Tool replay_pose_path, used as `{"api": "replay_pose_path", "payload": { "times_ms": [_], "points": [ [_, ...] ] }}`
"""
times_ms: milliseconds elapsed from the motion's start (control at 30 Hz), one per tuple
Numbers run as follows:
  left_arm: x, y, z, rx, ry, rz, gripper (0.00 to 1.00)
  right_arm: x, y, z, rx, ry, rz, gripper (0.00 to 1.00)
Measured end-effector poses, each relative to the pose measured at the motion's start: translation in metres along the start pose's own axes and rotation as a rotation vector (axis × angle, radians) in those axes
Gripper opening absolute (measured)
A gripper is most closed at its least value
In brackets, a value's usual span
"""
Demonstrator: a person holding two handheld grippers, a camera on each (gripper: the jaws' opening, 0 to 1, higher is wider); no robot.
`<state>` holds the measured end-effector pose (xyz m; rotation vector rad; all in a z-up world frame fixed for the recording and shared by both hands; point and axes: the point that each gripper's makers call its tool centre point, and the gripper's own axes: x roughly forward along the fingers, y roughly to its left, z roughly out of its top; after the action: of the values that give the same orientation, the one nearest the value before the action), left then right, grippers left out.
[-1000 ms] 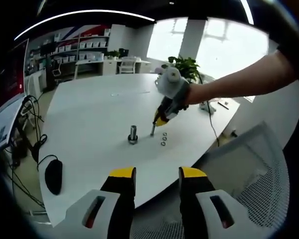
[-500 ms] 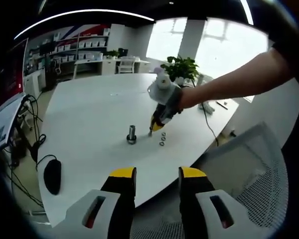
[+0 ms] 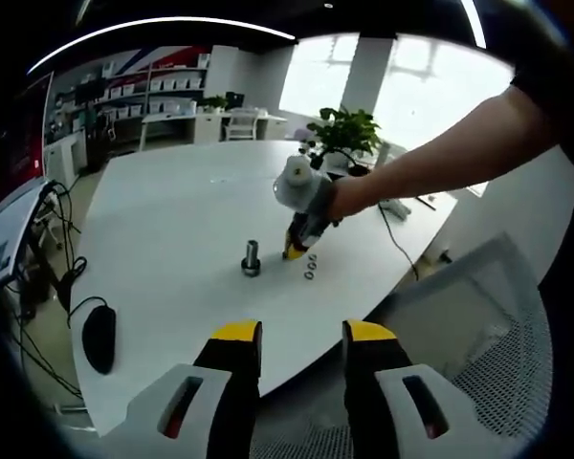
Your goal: Place the washer onto the threaded stud by aligning its center hole with the stud, sliding it down to the base, and recovering from edge contact or off-axis alignment until the washer reaches the visible bottom stop.
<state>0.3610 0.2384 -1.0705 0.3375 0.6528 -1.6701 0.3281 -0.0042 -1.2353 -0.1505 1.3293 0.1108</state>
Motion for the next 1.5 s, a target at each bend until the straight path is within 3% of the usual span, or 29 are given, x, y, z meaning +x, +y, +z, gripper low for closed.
{"api": "replay_pose_path", "payload": {
  "times_ms": [367,700,867,1367,1500],
  "points": [
    [0.000,-0.002,0.002,0.000,-0.005,-0.002,0.32,-0.004,-0.004,-0.008,-0.005,0.000,-0.016,0.18],
    [-0.001,-0.002,0.003,0.002,-0.009,-0.002,0.32,-0.009,-0.018,-0.038,0.087,0.019,-0.033,0.20],
    [-0.001,-0.002,0.002,0.004,-0.010,-0.004,0.32,-0.015,-0.007,-0.051,0.106,0.030,-0.030,0.20],
    [-0.001,-0.002,0.001,0.005,-0.006,-0.004,0.31,-0.015,0.011,-0.062,0.114,0.051,-0.012,0.20],
    [-0.001,-0.002,0.001,0.005,-0.004,-0.003,0.31,-0.010,0.000,-0.061,0.132,0.036,-0.007,0.19]
  ]
}}
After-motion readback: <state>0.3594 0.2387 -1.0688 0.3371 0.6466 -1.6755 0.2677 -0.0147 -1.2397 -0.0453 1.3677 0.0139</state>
